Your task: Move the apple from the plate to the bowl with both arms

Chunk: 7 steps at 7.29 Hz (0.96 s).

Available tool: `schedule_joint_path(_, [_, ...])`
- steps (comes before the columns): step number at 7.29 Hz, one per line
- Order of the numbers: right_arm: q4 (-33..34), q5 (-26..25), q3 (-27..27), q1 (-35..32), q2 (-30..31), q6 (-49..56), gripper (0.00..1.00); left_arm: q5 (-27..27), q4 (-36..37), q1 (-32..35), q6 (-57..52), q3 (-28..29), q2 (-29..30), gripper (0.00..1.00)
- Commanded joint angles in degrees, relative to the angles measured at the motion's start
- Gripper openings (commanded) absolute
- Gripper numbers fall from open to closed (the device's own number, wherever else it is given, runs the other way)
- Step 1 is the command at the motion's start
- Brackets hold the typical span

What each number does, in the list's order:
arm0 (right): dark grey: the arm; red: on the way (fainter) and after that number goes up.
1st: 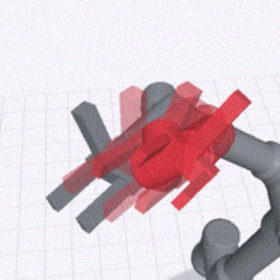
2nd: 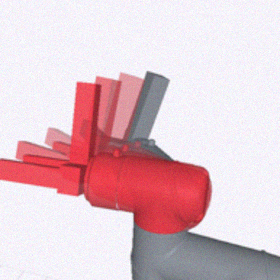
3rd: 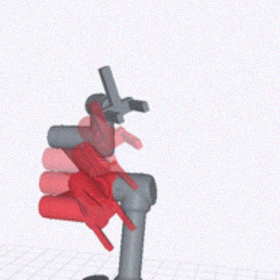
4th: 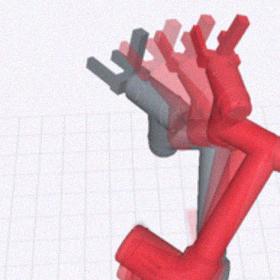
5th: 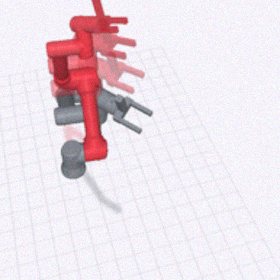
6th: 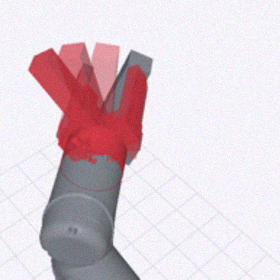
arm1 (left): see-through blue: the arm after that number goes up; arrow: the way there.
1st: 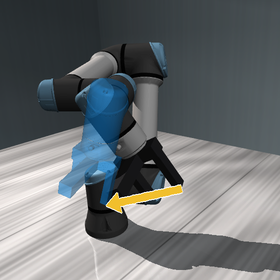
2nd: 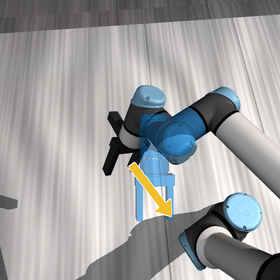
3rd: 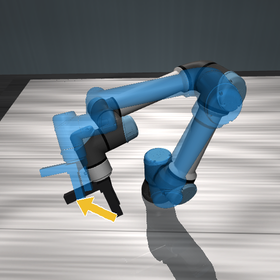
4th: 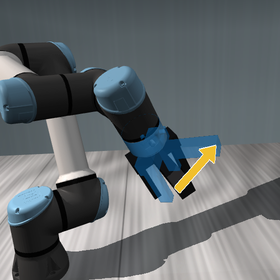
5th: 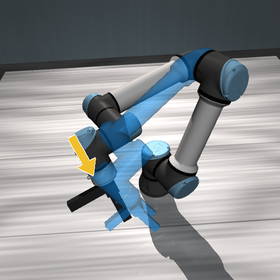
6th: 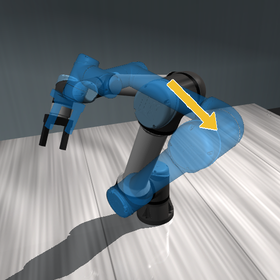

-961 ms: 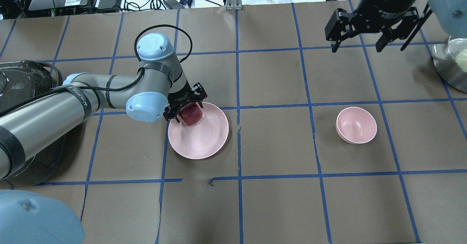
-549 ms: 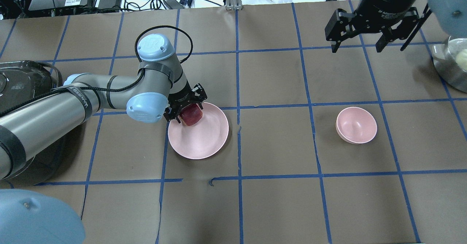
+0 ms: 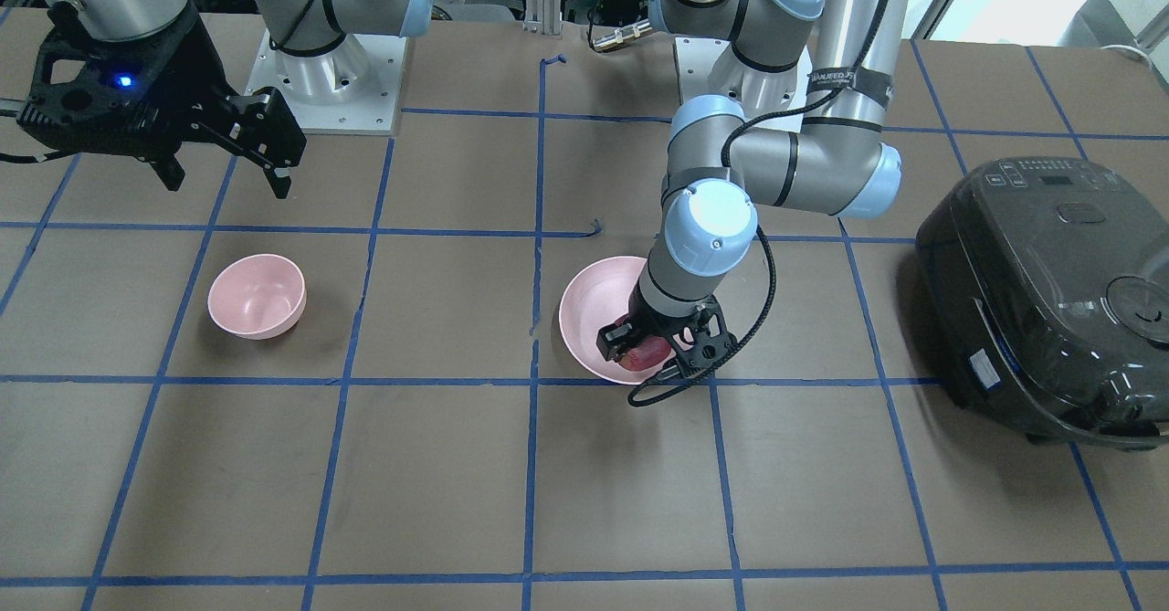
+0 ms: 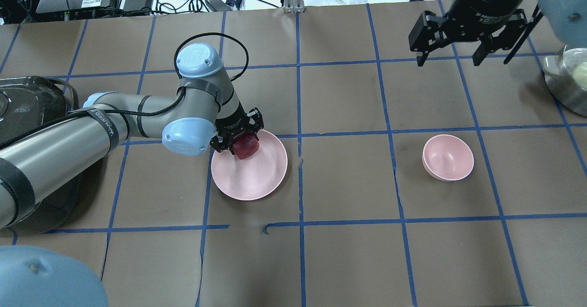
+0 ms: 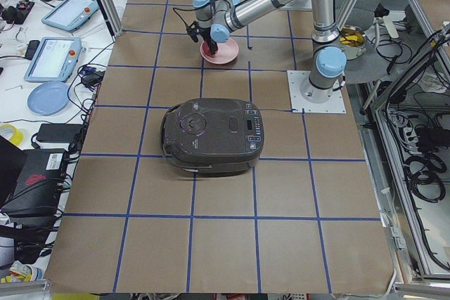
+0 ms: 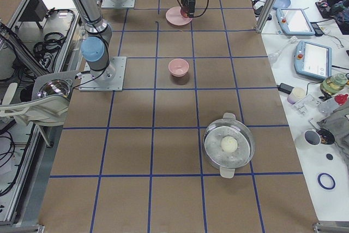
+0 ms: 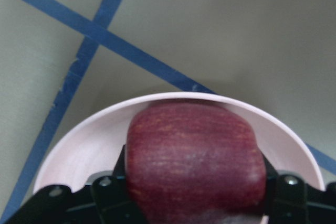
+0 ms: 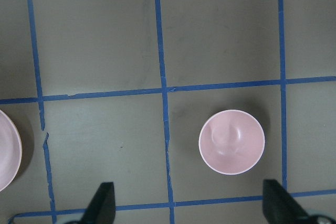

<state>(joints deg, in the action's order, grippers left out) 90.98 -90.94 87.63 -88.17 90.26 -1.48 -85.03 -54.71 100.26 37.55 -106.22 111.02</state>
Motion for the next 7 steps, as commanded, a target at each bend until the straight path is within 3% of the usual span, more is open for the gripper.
schedule_joint_path(1, [-0.45,-0.55,0.43,0.19,-0.26,0.42,1.00,0.04,-4.67,3.62,-6.55,5.91,-3.17,0.07])
schedule_joint_path(3, [0.51,-0.64,6.29,0.71,-0.35,6.10,1.00,-1.36,-8.90,5.56,-13.54,8.48,-6.50,0.08])
schedule_joint_path(4, [4.78,-0.55,11.11,2.02,-0.70,7.35,1.00,-1.63,-9.79,5.65,-15.47,10.23,-8.78,0.09])
schedule_joint_path(6, [20.90,-0.38,24.72,7.71,-2.62,12.33,0.97,-4.85,-25.36,0.68,-31.73,15.76,-13.26,0.09])
schedule_joint_path(7, [25.52,0.15,28.61,13.75,-3.42,16.29,0.97,-4.62,-26.40,-2.40,-33.84,15.52,-13.98,0.09])
